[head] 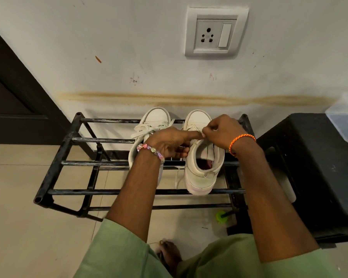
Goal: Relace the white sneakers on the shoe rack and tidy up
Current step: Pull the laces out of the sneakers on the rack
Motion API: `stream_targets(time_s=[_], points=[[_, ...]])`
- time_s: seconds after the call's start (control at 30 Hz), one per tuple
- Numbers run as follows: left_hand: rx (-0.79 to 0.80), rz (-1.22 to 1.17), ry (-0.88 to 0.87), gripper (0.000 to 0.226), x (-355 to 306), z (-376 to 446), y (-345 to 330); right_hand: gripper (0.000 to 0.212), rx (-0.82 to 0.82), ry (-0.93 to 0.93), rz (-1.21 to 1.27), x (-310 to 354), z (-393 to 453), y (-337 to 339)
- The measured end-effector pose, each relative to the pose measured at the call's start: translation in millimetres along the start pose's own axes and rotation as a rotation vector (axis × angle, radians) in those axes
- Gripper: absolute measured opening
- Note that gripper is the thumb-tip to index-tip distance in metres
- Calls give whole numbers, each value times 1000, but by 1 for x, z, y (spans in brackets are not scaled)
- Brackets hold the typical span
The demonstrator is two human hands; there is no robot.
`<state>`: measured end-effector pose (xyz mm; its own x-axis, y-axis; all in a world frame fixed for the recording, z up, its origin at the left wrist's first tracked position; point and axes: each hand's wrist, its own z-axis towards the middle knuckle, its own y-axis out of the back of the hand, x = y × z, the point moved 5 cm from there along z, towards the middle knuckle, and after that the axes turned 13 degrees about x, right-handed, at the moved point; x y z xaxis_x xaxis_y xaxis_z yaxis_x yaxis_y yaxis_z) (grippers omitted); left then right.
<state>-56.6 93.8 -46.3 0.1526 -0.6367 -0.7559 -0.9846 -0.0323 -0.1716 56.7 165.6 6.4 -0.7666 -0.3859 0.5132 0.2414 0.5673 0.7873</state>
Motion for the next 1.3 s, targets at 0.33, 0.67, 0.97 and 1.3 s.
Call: stream_targets(time_s=[0.33,0.67,0.97,1.3], points=[[-43,0,17,38,4,5,7,10,-127,74,239,-16,11,-3],[-142,138,18,29,6,11,10,25,-243,349,966,11,-13,37],[-211,150,-50,18,10,8,4,18,-92,-48,59,-15,11,-6],[-155,126,-23,14,11,7,7,8,-199,-18,127,-7,13,-10]])
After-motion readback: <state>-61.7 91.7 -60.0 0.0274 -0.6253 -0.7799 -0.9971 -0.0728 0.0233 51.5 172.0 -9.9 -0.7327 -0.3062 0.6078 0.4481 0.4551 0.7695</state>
